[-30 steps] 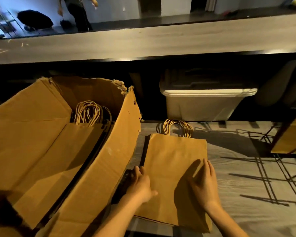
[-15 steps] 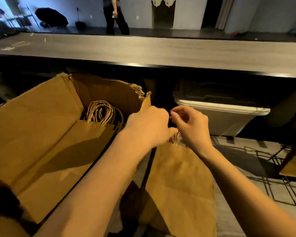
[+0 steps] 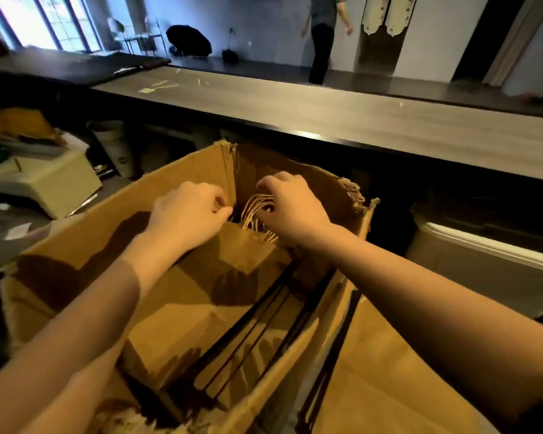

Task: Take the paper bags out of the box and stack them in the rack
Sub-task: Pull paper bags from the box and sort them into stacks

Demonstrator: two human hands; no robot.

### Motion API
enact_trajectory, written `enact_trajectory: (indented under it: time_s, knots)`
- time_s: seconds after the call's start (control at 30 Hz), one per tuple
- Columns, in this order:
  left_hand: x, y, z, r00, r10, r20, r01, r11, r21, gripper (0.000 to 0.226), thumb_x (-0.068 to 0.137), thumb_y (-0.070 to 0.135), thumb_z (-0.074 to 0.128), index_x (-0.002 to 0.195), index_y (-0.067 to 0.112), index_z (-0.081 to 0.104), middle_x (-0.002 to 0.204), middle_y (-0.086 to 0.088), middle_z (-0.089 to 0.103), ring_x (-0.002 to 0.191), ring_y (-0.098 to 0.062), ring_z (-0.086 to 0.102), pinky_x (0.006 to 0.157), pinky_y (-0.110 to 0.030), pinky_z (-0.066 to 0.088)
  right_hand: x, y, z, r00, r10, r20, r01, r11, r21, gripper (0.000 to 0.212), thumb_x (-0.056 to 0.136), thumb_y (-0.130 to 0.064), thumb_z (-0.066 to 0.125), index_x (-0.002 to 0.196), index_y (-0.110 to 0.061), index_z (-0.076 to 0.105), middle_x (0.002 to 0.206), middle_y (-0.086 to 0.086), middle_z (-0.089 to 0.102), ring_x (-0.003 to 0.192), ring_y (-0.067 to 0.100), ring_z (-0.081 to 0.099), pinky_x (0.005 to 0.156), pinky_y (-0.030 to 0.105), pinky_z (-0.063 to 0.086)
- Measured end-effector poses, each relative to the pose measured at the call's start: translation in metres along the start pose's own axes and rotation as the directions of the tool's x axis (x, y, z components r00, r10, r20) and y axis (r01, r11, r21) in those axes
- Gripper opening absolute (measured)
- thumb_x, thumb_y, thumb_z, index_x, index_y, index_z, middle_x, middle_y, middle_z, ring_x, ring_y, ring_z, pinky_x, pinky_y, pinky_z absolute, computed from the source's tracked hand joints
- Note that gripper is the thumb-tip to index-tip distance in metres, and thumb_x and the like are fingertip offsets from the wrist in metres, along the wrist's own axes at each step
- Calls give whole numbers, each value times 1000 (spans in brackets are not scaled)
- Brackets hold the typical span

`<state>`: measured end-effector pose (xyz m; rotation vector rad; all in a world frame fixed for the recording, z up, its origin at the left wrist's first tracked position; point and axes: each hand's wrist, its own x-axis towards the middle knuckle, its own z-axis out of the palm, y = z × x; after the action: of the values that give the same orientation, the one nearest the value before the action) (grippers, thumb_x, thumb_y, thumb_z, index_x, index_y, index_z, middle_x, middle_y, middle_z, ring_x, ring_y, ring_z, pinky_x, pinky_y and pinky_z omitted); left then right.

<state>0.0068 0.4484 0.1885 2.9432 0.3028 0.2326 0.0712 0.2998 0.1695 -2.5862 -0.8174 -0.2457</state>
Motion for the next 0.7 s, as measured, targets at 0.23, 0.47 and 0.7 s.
enact_trajectory:
  time_s: [0.23,0.47,0.7]
  knots:
    - [-3,-41,38,954,-59,294,72,997,-32,27,91,42,54,110,26,65,99,4,67,88,-14,60,73,-34,53,0,-5,43,897,124,425,-81,990,-117,87,83,-38,68,146,-8,17,149,19,22,138,39,20,110,46,30]
    - [3,-34,39,963,-25,269,31,999,-17,31,92,46,51,114,27,62,107,2,66,94,-17,60,79,-36,54,-4,-2,47,736,213,643,-145,977,-157,63,83,-31,71,133,-7,41,126,12,54,110,26,56,85,32,51]
    - [3,-36,38,960,-16,279,18,1000,-5,33,91,46,52,114,24,62,104,1,66,92,-16,60,79,-36,54,-1,6,44,864,276,422,-380,907,185,48,74,-12,76,111,-13,45,111,12,59,96,25,61,73,34,57]
